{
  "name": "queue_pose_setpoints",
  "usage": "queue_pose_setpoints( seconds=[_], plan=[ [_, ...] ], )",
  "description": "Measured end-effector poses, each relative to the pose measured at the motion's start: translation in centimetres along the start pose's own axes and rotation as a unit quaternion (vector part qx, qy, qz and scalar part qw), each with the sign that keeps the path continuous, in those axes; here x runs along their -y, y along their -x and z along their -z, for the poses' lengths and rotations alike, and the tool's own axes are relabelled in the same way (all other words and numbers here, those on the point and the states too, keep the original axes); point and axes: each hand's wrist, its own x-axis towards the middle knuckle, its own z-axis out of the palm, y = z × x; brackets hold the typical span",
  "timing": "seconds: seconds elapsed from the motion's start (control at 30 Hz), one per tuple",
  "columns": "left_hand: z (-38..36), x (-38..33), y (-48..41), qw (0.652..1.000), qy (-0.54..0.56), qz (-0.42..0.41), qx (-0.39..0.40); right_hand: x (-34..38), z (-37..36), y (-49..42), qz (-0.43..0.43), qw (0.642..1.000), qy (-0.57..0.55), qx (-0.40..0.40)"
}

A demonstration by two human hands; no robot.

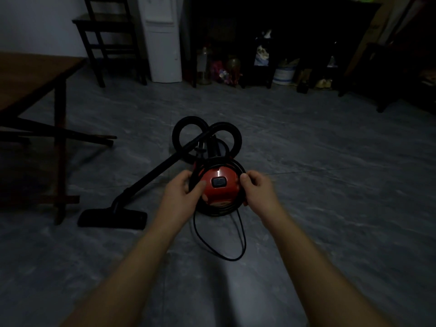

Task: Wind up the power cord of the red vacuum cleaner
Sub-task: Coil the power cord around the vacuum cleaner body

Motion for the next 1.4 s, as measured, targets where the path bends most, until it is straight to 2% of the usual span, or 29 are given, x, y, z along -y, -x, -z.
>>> queue_pose_setpoints(
  seconds=[0.13, 0.27, 0.43, 0.57, 0.63, 0.77, 0.97, 1.1, 1.2, 1.3, 1.4],
  plan=[
    [0.1, 0.2, 0.4, 0.997, -0.068, -0.029, 0.038, -0.2, 0.2, 0.0, 0.021, 1.0, 0.023, -0.003],
    [-0.1, -0.2, 0.6, 0.997, -0.047, -0.056, 0.03, -0.3, 0.2, 0.0, 0.037, 0.998, 0.049, -0.007],
    [-0.2, -0.4, 0.3, 1.0, 0.03, -0.004, 0.005, -0.4, 0.4, -0.2, 0.03, 0.998, 0.058, -0.012],
    [0.2, -0.4, 0.2, 1.0, -0.003, 0.016, -0.013, -0.5, 0.9, -0.3, 0.024, 0.997, 0.065, -0.027],
    [0.5, -0.5, 0.4, 0.998, -0.055, -0.008, 0.012, -0.6, 0.9, -0.2, 0.016, 0.997, 0.067, -0.032],
    [0.3, -0.8, 0.9, 0.993, -0.08, -0.018, 0.082, -0.7, 0.7, 0.0, 0.024, 0.997, 0.06, -0.045],
    [0.6, -1.2, 0.7, 0.991, -0.04, 0.008, 0.13, -0.8, 1.0, 0.0, 0.009, 0.997, 0.034, -0.072],
    [0.5, -1.5, 1.0, 0.991, -0.038, -0.027, 0.125, -1.3, 1.3, -0.3, 0.022, 0.996, 0.067, -0.061],
    [0.6, -1.1, 1.0, 0.986, -0.115, -0.068, 0.099, -1.3, 1.5, -0.4, 0.045, 0.993, 0.101, -0.029],
    [0.7, -0.8, 0.8, 0.977, -0.173, -0.093, 0.079, -1.2, 1.8, -0.2, 0.068, 0.994, 0.087, 0.003],
    [0.5, -1.4, 1.1, 0.976, -0.169, -0.105, 0.086, -1.0, 2.1, -0.2, 0.075, 0.993, 0.077, 0.039]
  ],
)
